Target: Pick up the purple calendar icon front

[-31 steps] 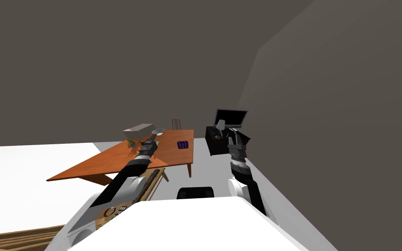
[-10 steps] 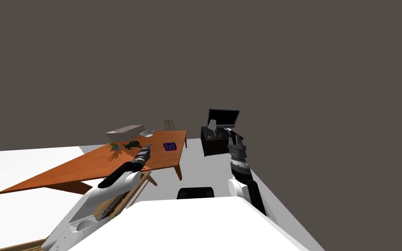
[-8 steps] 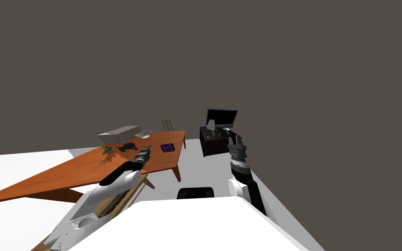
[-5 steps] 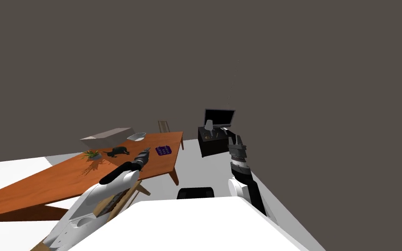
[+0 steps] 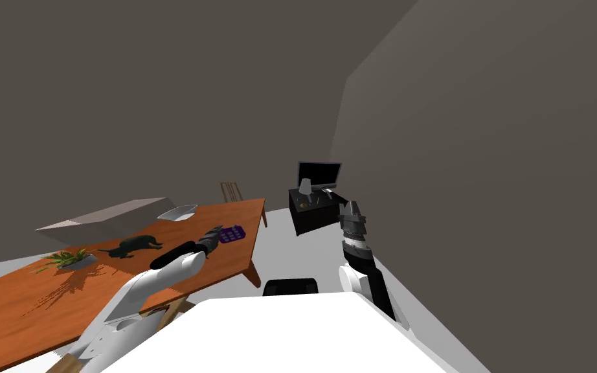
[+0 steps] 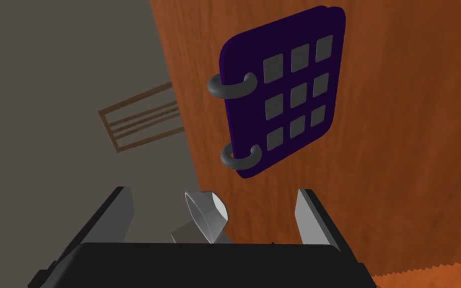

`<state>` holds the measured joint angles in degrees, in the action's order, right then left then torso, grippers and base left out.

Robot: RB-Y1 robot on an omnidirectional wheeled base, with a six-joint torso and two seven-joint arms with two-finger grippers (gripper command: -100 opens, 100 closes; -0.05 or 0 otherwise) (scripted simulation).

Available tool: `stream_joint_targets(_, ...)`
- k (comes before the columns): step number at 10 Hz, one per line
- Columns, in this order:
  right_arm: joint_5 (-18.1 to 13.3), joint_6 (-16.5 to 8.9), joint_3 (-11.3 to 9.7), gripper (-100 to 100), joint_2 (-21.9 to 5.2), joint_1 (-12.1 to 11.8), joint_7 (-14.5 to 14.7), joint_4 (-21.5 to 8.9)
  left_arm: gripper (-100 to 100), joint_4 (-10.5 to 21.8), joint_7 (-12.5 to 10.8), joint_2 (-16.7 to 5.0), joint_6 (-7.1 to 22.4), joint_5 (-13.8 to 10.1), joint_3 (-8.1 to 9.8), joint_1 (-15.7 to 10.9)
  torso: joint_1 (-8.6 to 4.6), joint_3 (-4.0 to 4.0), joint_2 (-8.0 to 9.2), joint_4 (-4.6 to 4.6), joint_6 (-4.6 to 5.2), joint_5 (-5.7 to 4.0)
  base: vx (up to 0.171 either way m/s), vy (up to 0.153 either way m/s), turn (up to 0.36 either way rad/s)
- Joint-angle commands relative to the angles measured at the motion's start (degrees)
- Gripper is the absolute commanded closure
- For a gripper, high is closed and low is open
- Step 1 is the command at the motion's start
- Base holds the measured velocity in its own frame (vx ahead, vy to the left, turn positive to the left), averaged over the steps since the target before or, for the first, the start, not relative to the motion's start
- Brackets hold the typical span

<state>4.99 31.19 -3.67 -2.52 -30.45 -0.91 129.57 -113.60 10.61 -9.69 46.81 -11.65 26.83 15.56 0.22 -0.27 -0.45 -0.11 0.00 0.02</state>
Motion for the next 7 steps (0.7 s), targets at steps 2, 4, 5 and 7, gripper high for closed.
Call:
stream_joint_targets(2,0.0,0.0,0.0,0,0.0,0.0,0.0,0.0,-100,1.3,0.9,-0.4,3.2,-0.8,0.81,-0.8,-0.05,0.06,0.12,0.02,-0.03,-0.01,0.063,0.035,-0.085)
stream_joint_targets(4,0.0,0.0,0.0,0,0.0,0.0,0.0,0.0,-100,2.9,2.0,-0.9,6.1,-1.7,1.59,-1.5,-0.11,0.07,0.12,0.03,0.00,-0.02,0.080,0.043,-0.171)
stream_joint_targets(5,0.0,0.0,0.0,0,0.0,0.0,0.0,0.0,-100,3.7,2.5,-1.1,7.4,-2.2,1.93,-1.8,-0.01,0.05,0.09,0.02,-0.01,-0.01,0.106,0.080,-0.174)
stream_joint_targets(7,0.0,0.0,0.0,0,0.0,0.0,0.0,0.0,-100,5.3,3.3,-1.6,9.7,-2.9,2.45,-2.2,0.10,-0.01,-0.01,0.00,-0.02,0.02,0.094,0.082,-0.124)
